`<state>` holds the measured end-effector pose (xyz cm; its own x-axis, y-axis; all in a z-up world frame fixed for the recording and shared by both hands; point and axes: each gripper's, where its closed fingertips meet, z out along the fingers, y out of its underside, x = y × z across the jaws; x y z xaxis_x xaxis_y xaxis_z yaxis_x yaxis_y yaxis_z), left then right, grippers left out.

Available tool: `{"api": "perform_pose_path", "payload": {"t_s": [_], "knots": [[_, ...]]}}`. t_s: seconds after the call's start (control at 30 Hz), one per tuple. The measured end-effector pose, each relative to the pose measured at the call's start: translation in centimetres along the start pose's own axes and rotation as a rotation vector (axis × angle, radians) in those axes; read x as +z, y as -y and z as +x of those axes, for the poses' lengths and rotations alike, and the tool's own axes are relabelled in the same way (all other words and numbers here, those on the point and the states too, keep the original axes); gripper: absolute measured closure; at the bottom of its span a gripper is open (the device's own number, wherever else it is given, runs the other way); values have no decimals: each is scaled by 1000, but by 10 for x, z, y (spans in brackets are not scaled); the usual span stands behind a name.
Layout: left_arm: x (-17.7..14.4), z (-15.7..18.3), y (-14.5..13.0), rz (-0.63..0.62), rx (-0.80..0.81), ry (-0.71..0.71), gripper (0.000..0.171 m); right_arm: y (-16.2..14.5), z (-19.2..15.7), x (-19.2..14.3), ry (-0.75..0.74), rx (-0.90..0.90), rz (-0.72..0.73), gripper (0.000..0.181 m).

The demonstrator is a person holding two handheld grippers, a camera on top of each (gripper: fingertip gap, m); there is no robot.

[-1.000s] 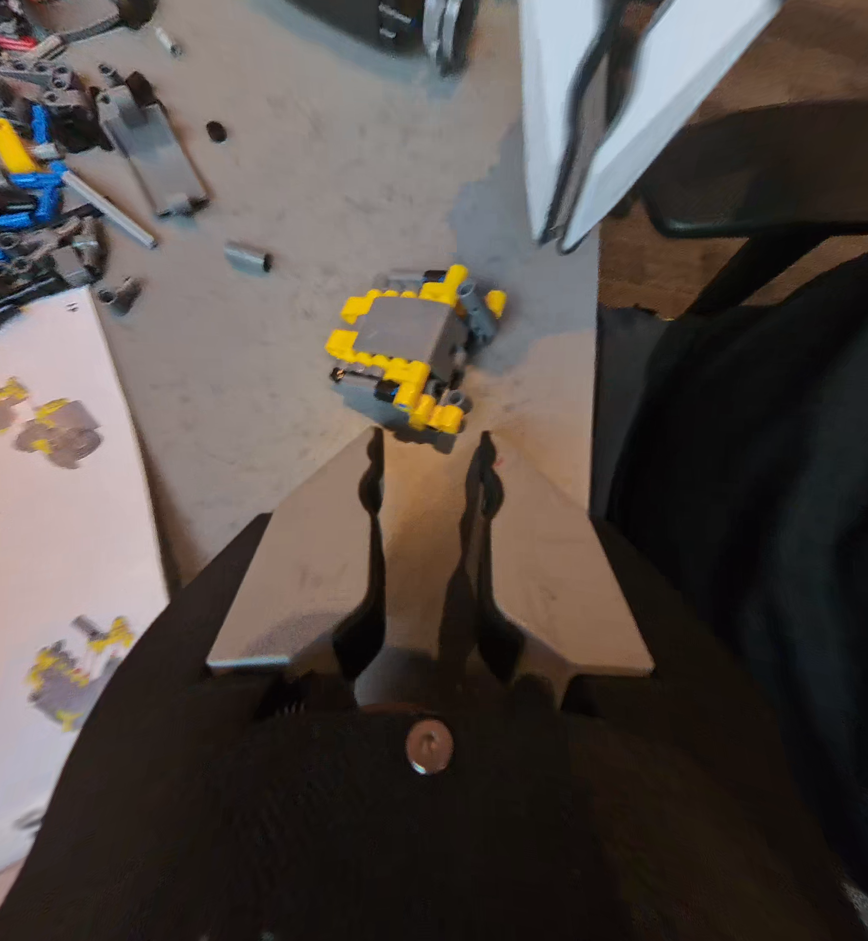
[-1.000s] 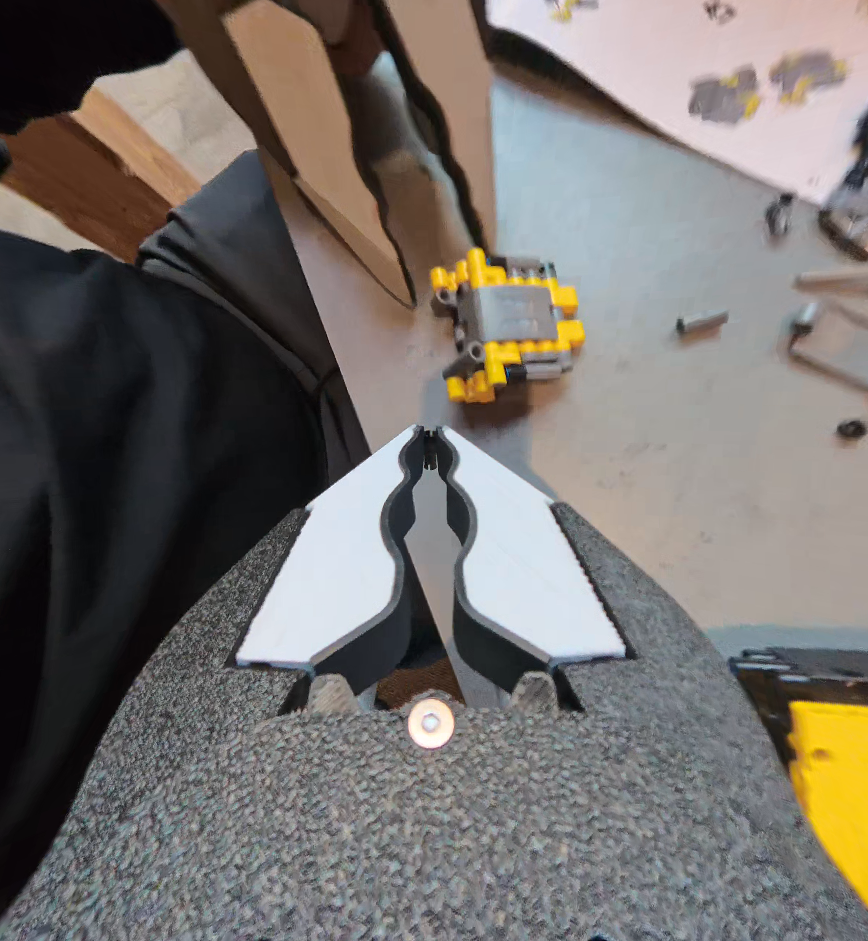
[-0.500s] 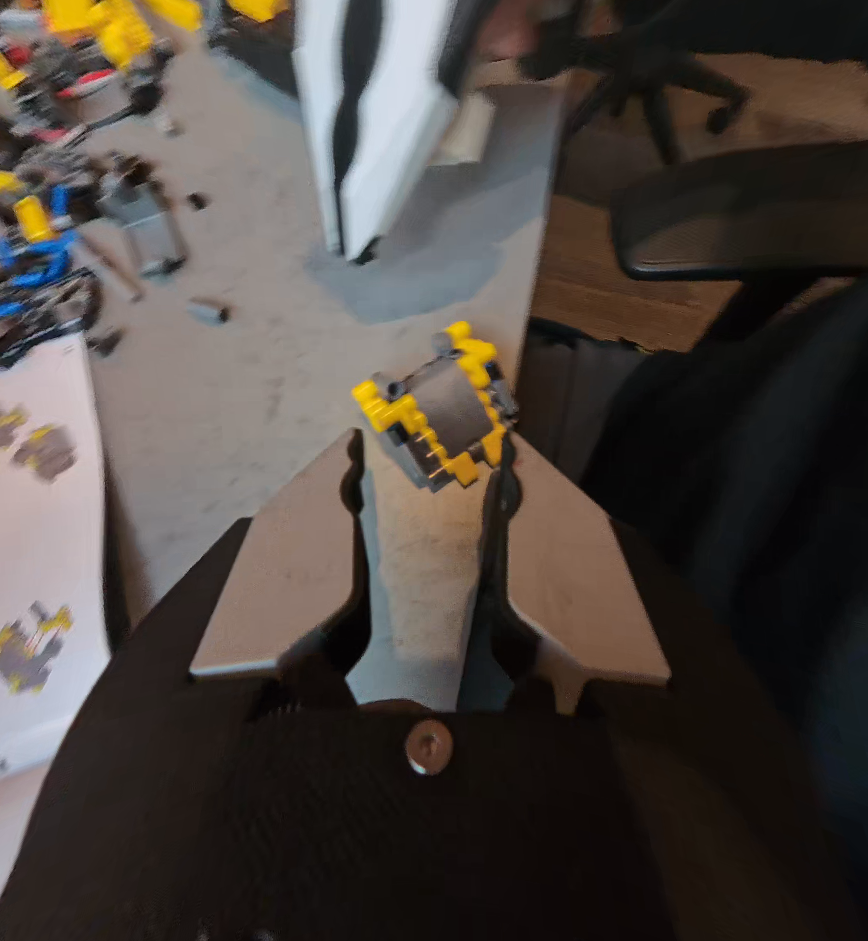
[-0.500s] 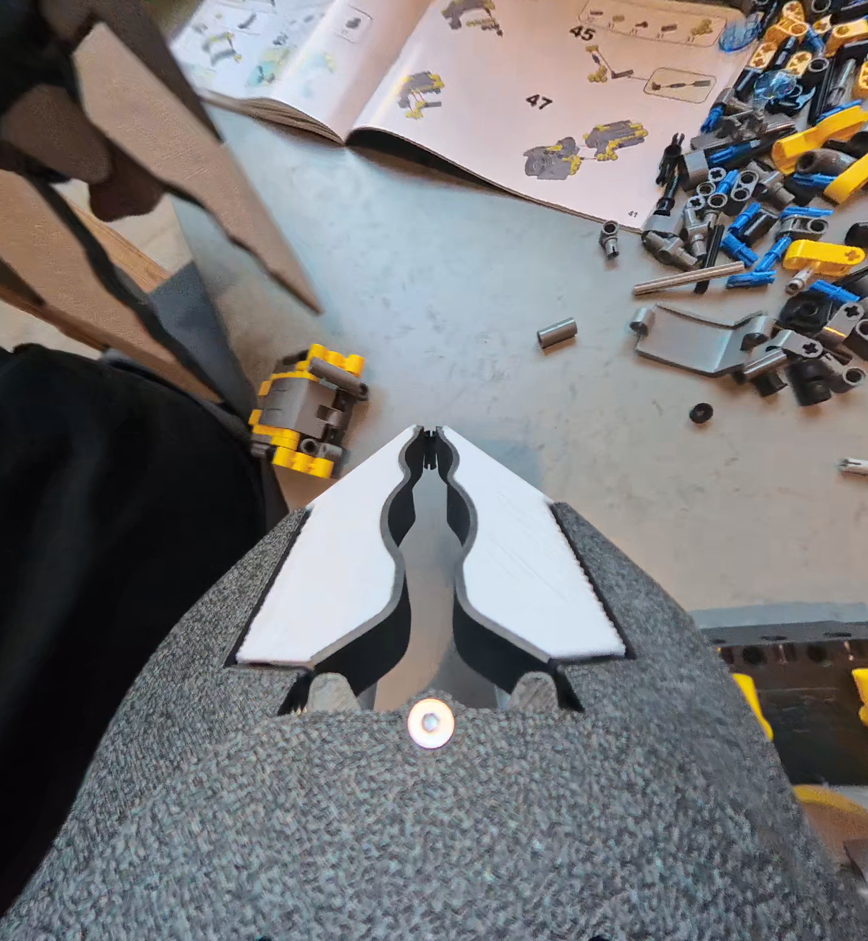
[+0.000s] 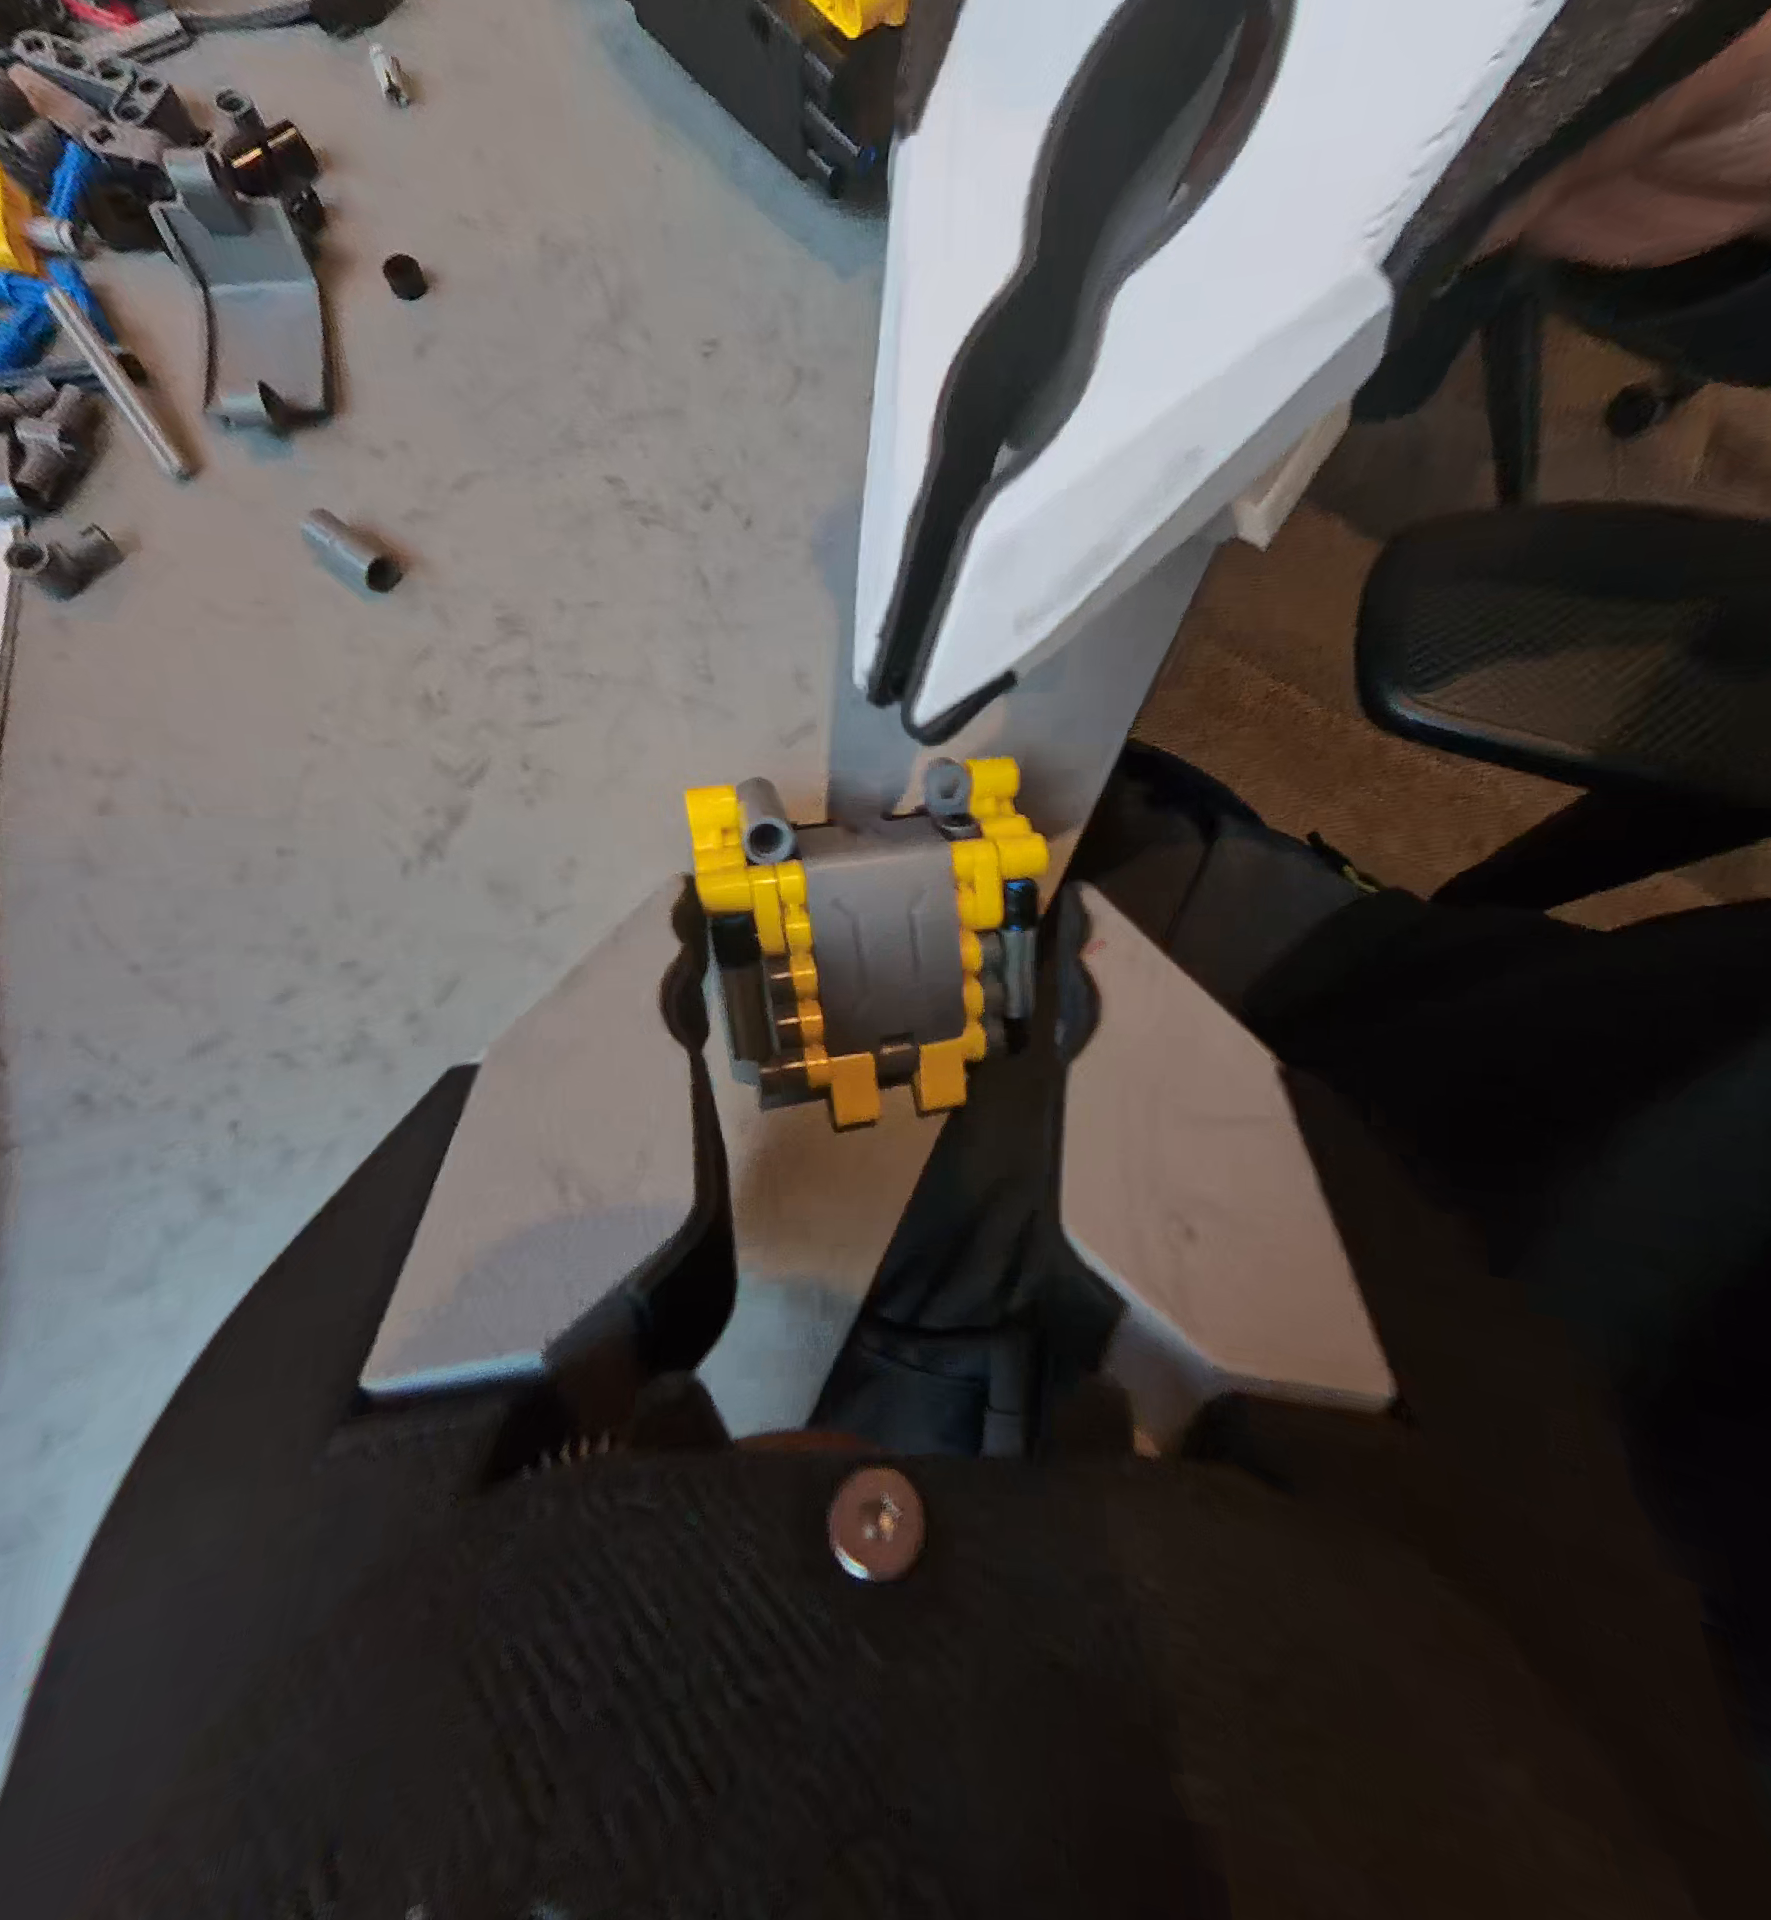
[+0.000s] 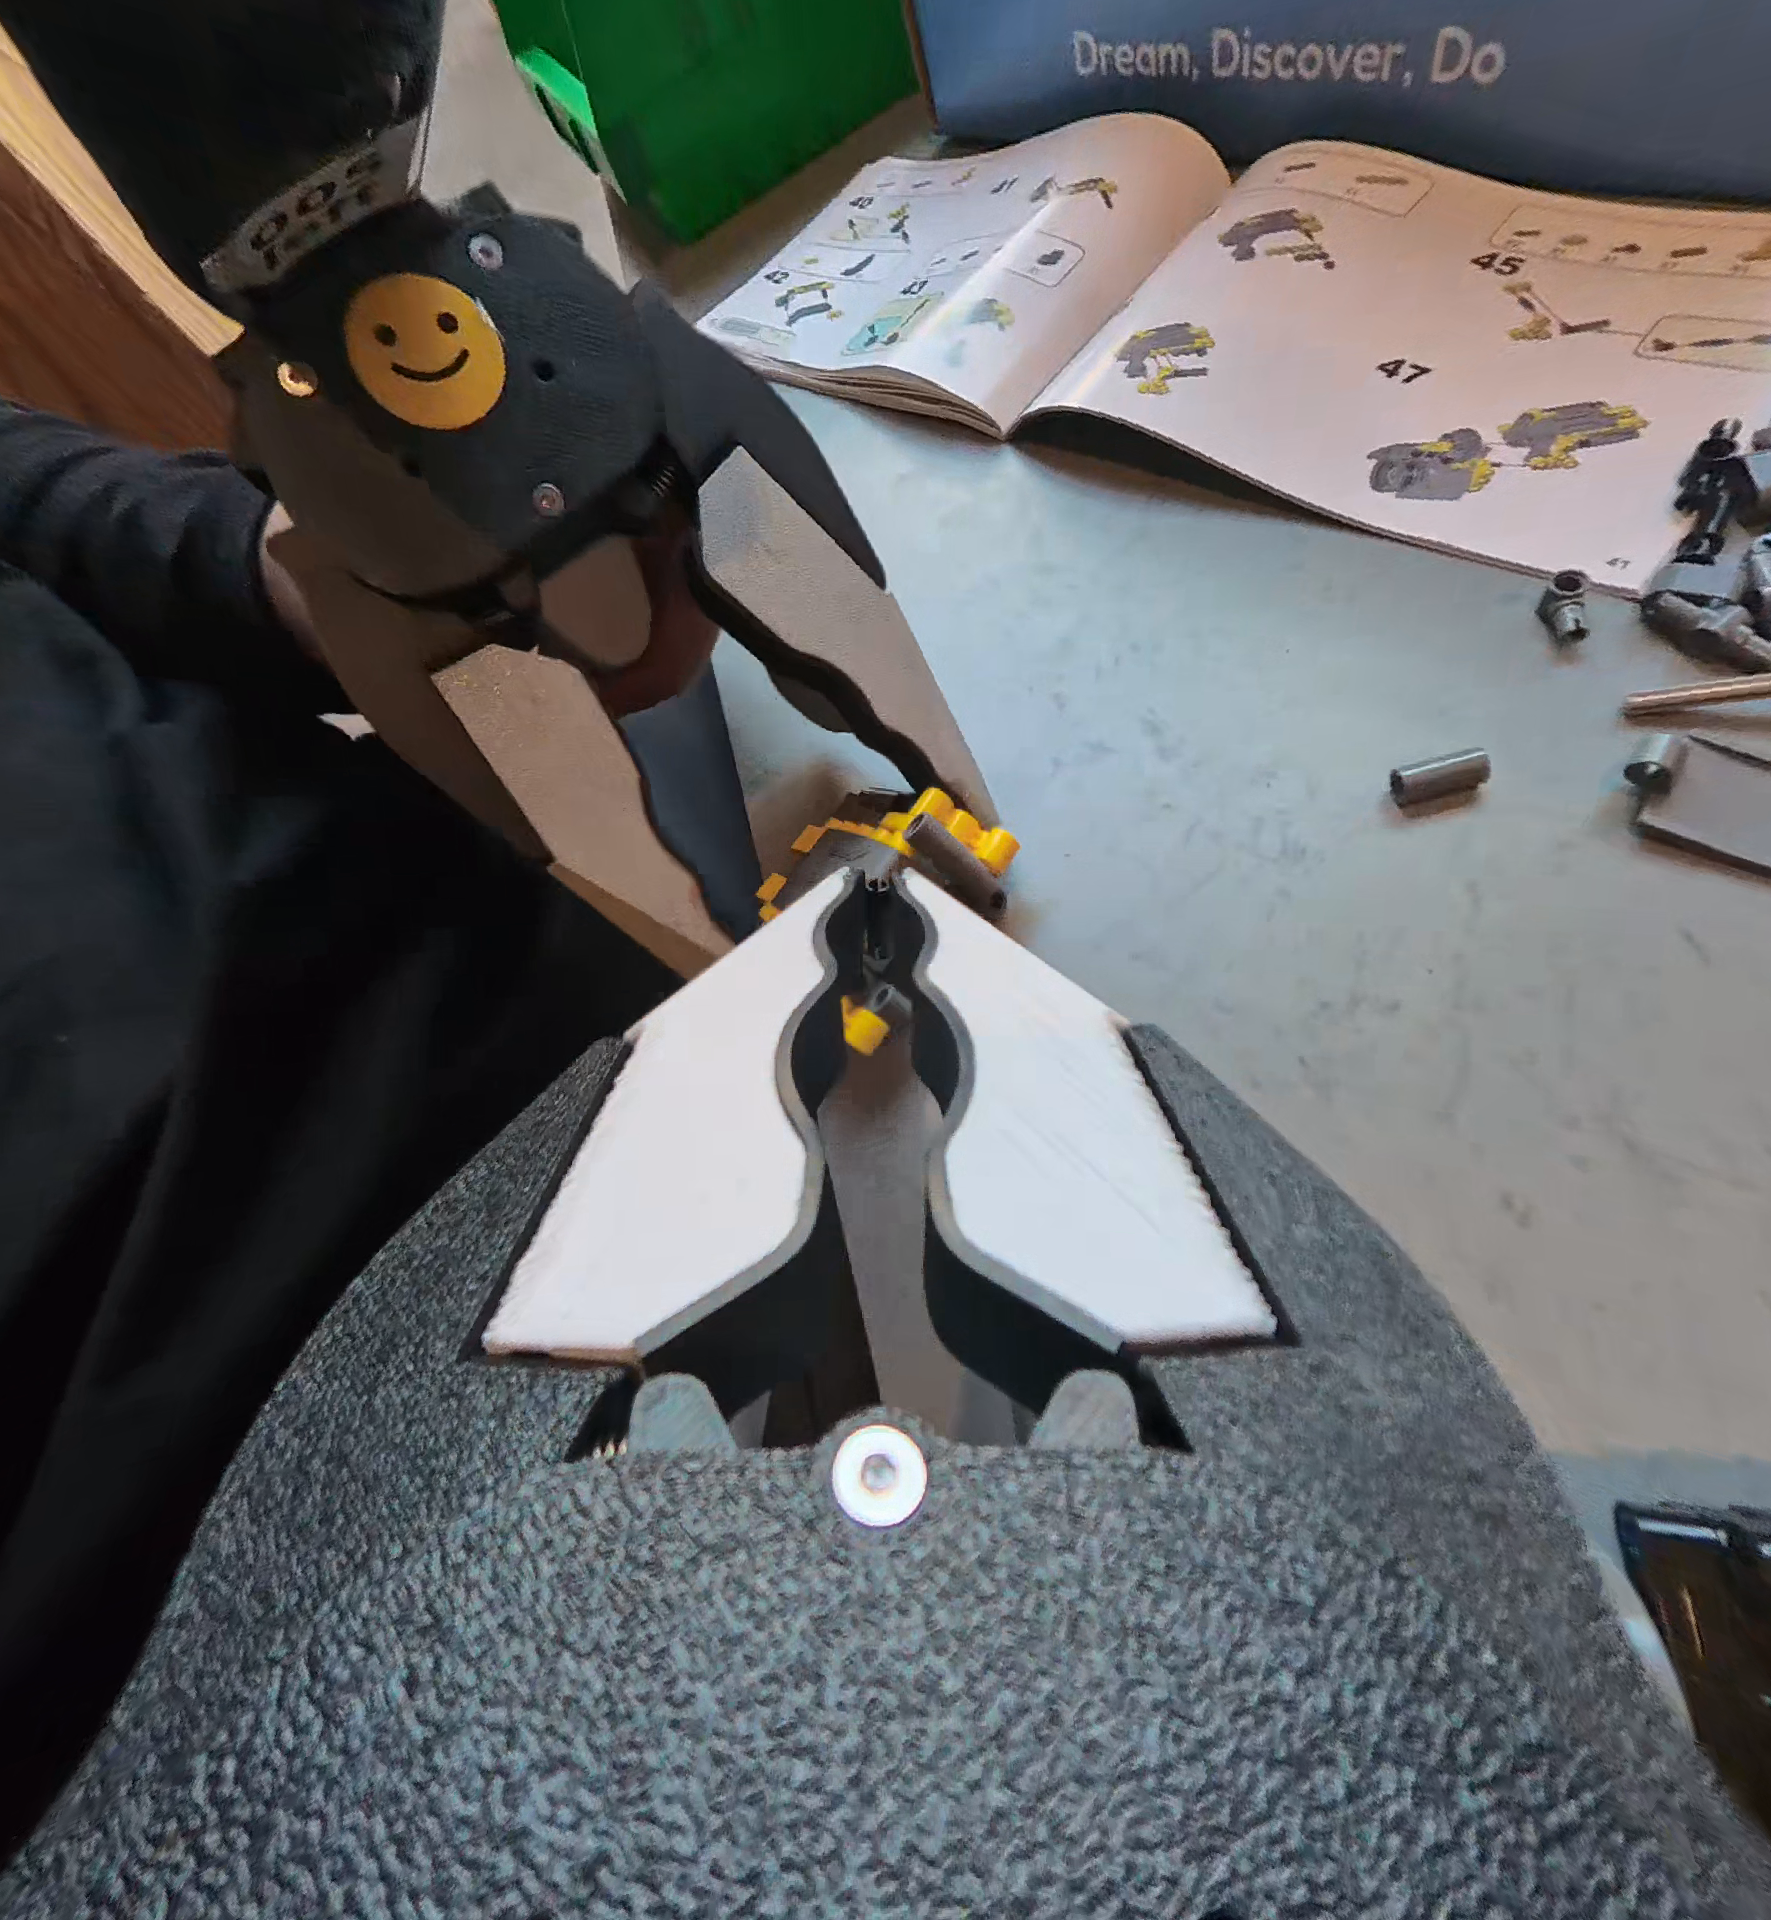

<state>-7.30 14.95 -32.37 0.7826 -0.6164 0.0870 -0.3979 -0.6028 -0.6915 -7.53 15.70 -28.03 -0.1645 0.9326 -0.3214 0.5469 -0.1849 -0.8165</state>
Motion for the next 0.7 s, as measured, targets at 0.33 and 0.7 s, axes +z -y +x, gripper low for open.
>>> {"api": "perform_pose_path", "payload": {"t_s": [0.33,0.7], "knots": [[-1,-14,2,-104,91,-158,111,-3,2,5,8,-27,-22,179],[-10,-18,1,-232,162,-407,112,1,4,19,67,-42,-28,178]]}}
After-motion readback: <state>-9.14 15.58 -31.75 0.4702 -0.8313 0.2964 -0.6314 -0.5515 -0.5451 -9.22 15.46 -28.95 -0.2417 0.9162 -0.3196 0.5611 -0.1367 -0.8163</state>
